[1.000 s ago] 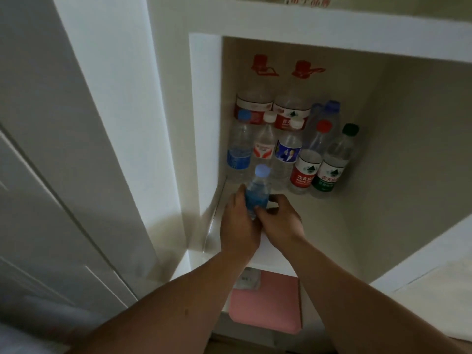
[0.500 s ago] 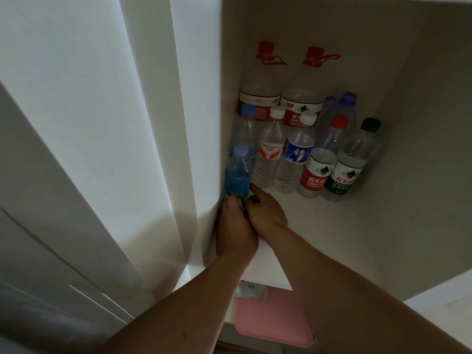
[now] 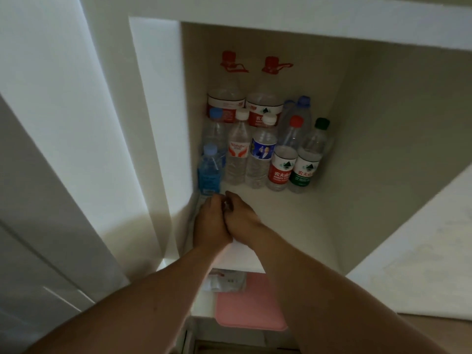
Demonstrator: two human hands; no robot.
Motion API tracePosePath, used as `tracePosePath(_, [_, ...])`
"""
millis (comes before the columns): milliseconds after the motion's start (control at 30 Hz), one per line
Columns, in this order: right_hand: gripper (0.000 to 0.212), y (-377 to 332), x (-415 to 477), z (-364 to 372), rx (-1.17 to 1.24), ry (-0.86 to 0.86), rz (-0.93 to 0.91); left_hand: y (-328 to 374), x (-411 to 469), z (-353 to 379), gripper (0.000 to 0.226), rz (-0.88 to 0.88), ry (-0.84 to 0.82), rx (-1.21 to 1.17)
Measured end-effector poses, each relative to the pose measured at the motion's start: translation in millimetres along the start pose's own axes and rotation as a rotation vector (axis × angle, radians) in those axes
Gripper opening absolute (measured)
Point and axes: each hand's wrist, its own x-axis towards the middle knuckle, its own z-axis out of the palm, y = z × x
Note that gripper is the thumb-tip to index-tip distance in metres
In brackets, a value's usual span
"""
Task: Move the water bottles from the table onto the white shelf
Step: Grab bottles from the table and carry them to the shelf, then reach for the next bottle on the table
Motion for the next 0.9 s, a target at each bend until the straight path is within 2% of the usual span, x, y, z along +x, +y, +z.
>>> tracePosePath(67, [0.050,0,-21,-7,-0.021,0.030,-0.011,9,-8,-4,0.041,0.045,-0.076,0.071])
tracePosePath(133, [0.040,1,-47,-20,-0.020,0.059,-0.002,24,-23,-10,0.016,0.120,-0.087,0.090])
tracePosePath(200, [0.032,5,-78,-40,-0.018,0.106,-0.017,46,-43,-16,0.007,0.225,-0.081,0.055])
tracePosePath(333, [0.017,30,-162,-84,-0.062,0.222,-0.009,100,-102,-23,0.024,0.324,-0.227,-0.079])
tracePosePath(433, [0.019,75,-228,-115,-0.077,0.301,0.086,137,-150,-1,0.018,0.371,-0.416,-0.176])
tracePosePath(500, [0.019,107,-270,-143,-0.076,0.373,0.176,167,-172,28,0.014,0.401,-0.514,-0.202])
tracePosePath(700, [0.017,205,-389,-239,-0.123,0.682,0.433,279,-224,125,0.006,0.644,-0.687,-0.253])
tracePosePath(900, [0.017,322,-470,-305,-0.059,0.776,0.591,366,-287,232,0.015,0.659,-0.839,-0.250])
